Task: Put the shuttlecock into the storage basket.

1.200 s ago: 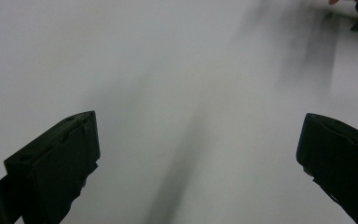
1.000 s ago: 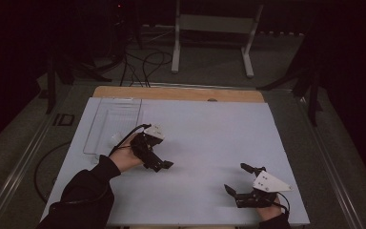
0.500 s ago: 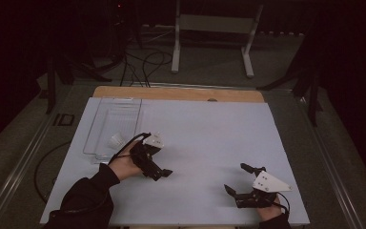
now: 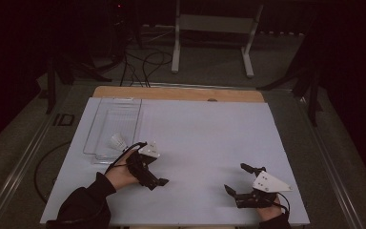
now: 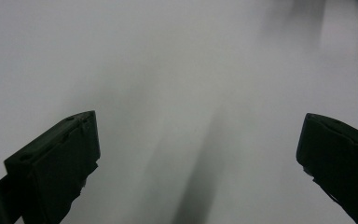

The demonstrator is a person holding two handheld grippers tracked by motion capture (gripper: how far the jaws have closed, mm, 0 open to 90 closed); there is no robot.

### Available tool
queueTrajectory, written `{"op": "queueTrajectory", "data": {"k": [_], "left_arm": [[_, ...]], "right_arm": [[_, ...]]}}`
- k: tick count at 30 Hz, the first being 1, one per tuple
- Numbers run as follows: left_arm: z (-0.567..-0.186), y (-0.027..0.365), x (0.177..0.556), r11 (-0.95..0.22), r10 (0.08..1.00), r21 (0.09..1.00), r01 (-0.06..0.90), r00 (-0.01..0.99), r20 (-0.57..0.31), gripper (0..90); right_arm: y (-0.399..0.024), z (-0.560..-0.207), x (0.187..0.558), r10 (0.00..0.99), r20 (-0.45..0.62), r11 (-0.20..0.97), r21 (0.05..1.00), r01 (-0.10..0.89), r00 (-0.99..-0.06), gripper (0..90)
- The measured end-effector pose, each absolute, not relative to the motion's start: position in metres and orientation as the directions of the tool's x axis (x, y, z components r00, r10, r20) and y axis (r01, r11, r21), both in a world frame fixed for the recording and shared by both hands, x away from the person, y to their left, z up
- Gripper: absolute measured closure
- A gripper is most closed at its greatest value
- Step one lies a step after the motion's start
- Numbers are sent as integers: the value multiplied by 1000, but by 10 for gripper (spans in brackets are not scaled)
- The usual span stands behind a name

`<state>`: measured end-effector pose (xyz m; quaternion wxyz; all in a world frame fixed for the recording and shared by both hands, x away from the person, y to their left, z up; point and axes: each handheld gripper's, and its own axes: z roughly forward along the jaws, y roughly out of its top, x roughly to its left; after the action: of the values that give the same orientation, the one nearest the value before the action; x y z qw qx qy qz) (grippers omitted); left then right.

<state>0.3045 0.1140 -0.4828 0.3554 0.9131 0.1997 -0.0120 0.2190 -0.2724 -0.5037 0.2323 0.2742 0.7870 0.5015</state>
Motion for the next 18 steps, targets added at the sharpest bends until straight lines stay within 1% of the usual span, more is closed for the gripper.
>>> {"op": "queueTrajectory", "data": {"k": [11,18], "left_arm": [[-497,127,289,-645,368,656,391,912,-182,1],[-504,133,283,-650,373,653,388,912,-171,2]], "right_arm": [[-273,-504,219,664,-94,351,915,199,-742,82],[-272,-504,219,662,-91,351,915,200,-744,82]]}}
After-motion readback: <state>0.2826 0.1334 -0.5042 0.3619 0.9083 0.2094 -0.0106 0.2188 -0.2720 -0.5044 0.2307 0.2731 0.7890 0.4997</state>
